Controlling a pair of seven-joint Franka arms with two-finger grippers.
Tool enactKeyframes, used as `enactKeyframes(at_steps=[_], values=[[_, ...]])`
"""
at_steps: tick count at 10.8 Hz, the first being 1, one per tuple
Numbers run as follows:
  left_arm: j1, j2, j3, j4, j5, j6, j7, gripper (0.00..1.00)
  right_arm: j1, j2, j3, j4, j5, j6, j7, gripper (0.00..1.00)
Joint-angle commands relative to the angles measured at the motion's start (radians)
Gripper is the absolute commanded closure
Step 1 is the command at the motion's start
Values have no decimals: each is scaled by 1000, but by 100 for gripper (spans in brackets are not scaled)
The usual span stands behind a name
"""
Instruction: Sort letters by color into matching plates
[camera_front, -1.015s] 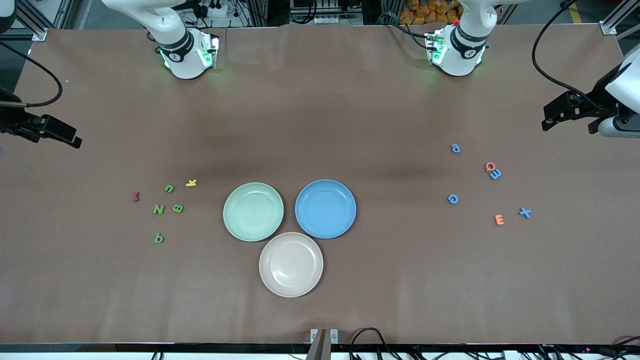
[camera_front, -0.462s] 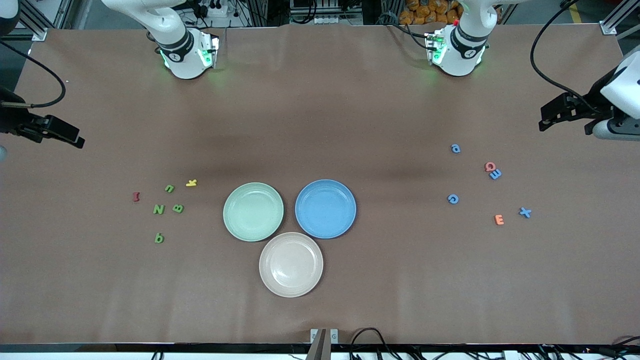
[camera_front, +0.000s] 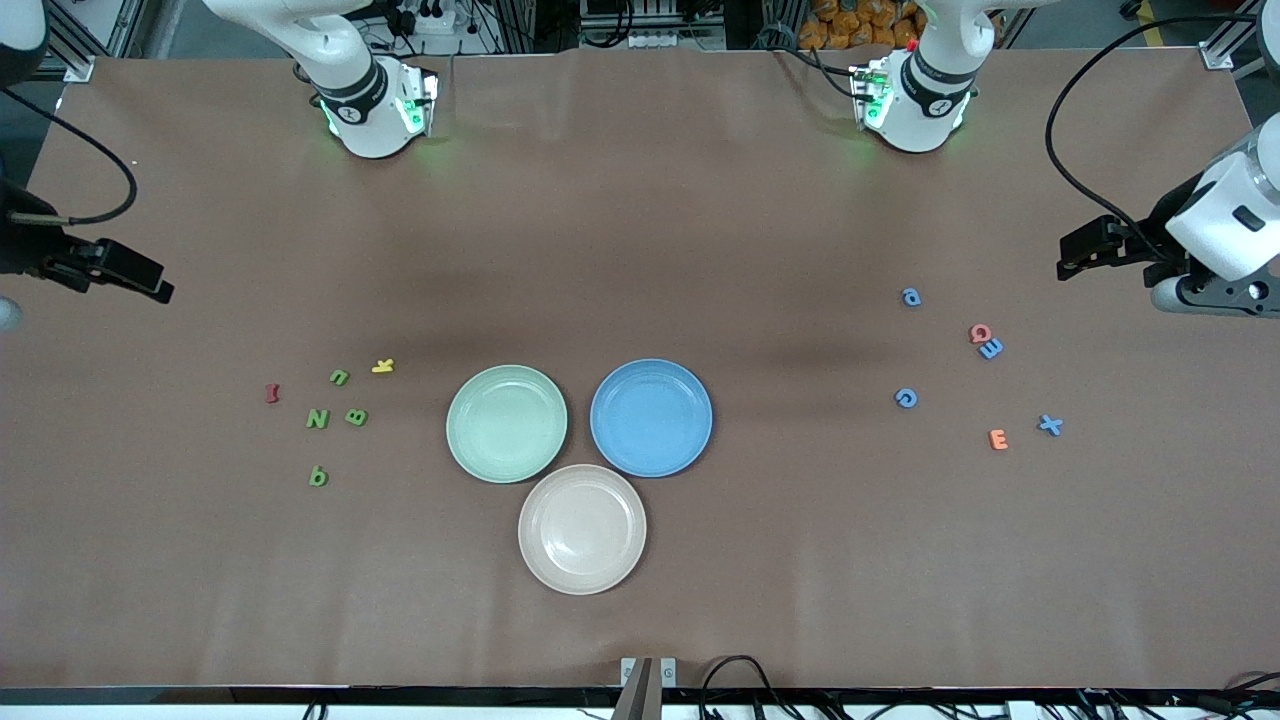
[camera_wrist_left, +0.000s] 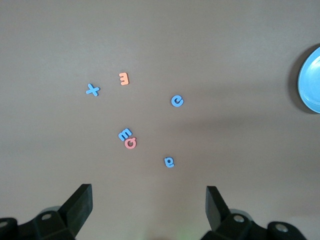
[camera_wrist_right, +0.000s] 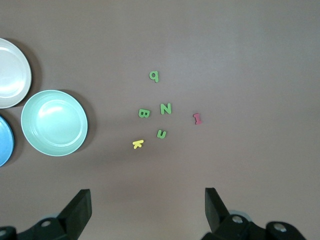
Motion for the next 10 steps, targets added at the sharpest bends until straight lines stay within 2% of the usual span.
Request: enactKeyframes(at_steps=[1, 3, 5, 7, 10], values=[[8, 22, 4, -20, -10, -21, -12, 0, 6, 72, 1, -5, -4, 85, 19, 0], [31, 58, 8, -23, -7, -3, -7, 0, 5, 121, 1, -33, 5, 157, 41, 0], [34, 57, 10, -75, -5, 66, 23, 0, 6, 156, 3, -80, 54, 246, 59, 0], [31, 62, 10, -156, 33, 179, 30, 0, 15, 188, 6, -145, 92, 352, 116, 0], [33, 94, 11, -257, 69, 336, 25, 0, 57, 253, 7, -225, 92, 513, 275, 0]])
